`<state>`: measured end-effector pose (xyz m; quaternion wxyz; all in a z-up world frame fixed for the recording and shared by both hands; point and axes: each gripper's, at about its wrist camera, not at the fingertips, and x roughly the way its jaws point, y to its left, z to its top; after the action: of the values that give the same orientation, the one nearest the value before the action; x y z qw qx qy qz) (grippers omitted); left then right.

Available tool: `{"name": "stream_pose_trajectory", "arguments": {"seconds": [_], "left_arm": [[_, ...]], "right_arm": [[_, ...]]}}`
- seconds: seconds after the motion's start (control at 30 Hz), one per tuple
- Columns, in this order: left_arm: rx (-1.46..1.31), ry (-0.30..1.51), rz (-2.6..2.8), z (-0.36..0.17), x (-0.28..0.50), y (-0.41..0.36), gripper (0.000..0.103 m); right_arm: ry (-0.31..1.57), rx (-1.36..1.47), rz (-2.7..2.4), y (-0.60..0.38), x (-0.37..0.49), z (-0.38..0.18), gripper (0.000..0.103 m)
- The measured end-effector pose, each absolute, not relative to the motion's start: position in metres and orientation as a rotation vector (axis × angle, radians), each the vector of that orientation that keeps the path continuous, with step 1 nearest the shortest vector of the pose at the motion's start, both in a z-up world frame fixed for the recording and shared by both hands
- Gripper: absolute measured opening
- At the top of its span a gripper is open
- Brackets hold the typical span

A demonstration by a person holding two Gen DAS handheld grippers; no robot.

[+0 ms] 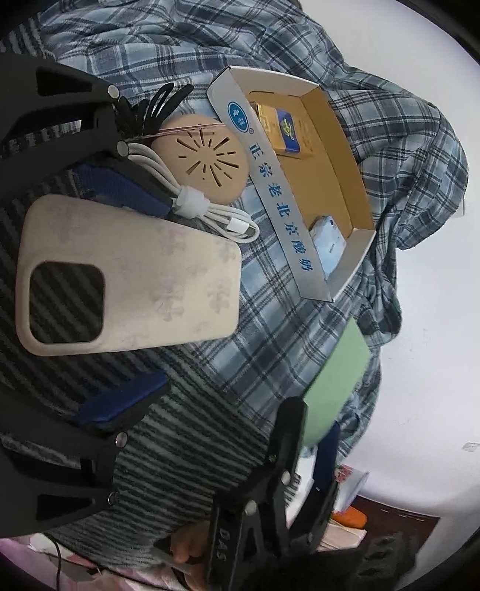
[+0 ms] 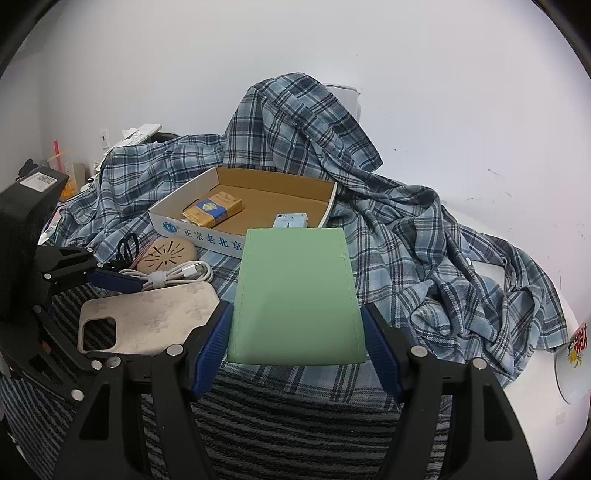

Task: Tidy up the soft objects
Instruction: 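Grasp the beige phone case with the left gripper while the right gripper holds the green card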

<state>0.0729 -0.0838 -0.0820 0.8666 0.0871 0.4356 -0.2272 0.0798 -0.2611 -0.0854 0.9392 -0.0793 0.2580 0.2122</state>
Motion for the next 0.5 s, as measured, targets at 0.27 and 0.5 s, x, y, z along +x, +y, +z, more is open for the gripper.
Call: {"name": "stream_pose_trajectory", "arguments": {"seconds": [0.27, 0.5], "left_arm": [[0.163, 0.907, -0.499, -0.078, 0.07, -0.08, 0.072], [0.227, 0.929, -0.494, -0.084, 0.07, -0.091, 0.086]], "right_arm": [[0.529, -0.157, 0.434, -0.261, 0.079, -0.086, 0.068], [0.53, -0.157, 0.435, -0.261, 0.08, -0.086, 0.068]]}}
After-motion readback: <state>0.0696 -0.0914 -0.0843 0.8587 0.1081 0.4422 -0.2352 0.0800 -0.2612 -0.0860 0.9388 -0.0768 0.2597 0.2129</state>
